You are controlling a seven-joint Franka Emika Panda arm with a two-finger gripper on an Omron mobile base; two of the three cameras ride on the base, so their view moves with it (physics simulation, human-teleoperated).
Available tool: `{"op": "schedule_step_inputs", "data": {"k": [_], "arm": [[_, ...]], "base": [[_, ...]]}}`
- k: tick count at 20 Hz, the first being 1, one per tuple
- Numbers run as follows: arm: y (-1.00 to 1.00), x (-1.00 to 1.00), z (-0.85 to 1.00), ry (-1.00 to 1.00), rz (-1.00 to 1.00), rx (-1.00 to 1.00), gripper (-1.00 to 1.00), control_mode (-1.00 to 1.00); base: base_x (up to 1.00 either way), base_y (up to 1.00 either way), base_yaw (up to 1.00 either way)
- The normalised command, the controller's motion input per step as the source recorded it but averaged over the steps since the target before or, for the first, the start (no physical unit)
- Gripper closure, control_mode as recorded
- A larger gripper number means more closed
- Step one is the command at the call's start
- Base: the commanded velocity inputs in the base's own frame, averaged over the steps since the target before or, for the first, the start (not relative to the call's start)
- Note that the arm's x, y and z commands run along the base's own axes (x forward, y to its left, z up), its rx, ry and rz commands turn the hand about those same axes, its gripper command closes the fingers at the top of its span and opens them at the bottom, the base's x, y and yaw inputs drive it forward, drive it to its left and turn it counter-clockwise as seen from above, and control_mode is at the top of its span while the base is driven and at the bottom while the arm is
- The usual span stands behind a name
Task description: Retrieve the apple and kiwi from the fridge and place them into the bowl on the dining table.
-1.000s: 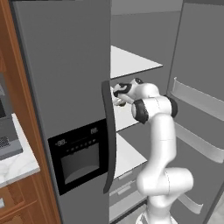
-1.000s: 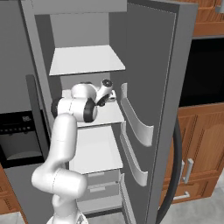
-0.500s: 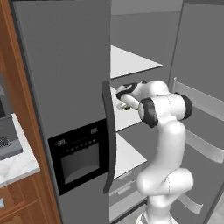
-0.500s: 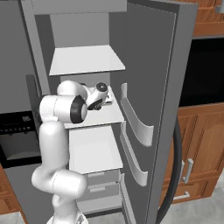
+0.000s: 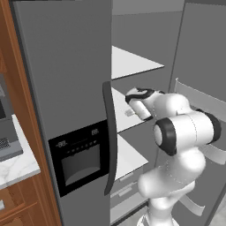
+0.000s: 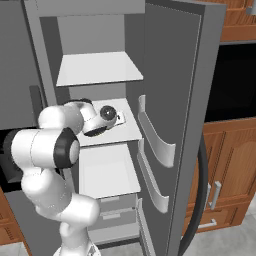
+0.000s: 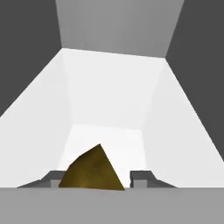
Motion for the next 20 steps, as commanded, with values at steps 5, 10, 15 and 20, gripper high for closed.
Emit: {"op": "schedule_step_inputs", "data": {"k": [5,10,15,20], "arm": [[-0.31,-1.0,1.0,-0.07,0.0,0.0,1.0,-1.0],[-0.07,-1.0,0.98,0.0,0.0,0.0,1.0,-1.0],[0.0,-1.0,0.91,0.1,0.0,0.0,1.0,-1.0],[-0.07,-1.0,0.95,0.2,0.0,0.0,1.0,-1.0]], "base": [[0.0,0.0,0.0],[0.0,0.0,0.0],[0.0,0.0,0.0],[0.0,0.0,0.0]]}}
